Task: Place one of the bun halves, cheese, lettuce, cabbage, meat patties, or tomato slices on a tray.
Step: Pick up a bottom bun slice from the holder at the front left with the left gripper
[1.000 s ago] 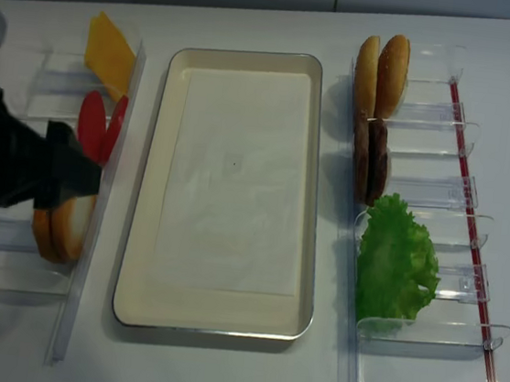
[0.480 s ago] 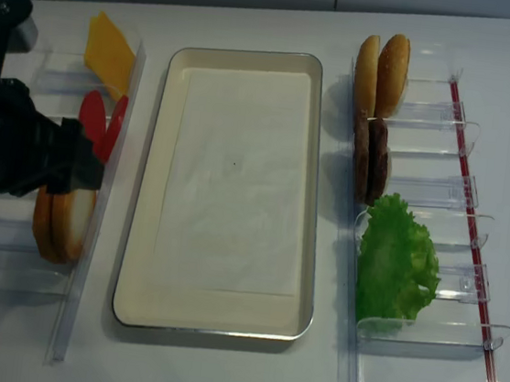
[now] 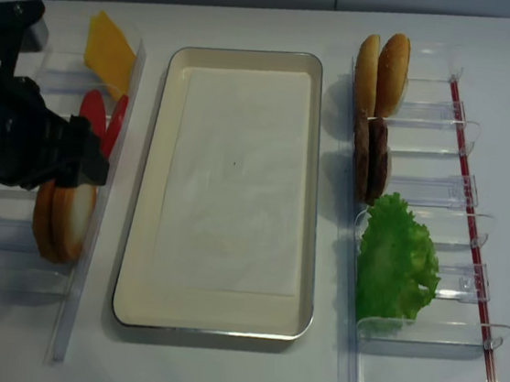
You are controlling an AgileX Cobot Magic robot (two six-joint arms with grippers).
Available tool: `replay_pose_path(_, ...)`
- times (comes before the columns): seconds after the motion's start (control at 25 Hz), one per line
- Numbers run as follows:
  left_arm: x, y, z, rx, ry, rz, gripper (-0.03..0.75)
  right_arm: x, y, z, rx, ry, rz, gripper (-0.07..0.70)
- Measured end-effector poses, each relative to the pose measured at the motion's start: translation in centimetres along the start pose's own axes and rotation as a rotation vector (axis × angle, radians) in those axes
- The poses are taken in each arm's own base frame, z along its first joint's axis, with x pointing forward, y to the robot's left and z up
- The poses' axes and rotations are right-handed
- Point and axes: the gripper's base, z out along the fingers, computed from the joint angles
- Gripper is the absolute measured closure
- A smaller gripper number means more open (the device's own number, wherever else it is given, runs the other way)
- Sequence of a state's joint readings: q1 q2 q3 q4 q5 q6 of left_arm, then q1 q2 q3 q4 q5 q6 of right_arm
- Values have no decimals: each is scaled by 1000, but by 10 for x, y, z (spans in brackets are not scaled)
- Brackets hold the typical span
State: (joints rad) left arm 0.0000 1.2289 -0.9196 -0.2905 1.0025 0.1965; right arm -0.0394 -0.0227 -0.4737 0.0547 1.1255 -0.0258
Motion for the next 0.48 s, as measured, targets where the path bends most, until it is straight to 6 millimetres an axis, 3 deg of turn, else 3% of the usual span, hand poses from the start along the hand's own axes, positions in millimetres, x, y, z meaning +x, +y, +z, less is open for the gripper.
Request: replay_pose_path(0.48, -5, 4, 17, 4, 56, -9, 192, 0, 0, 0, 0, 0, 0, 87)
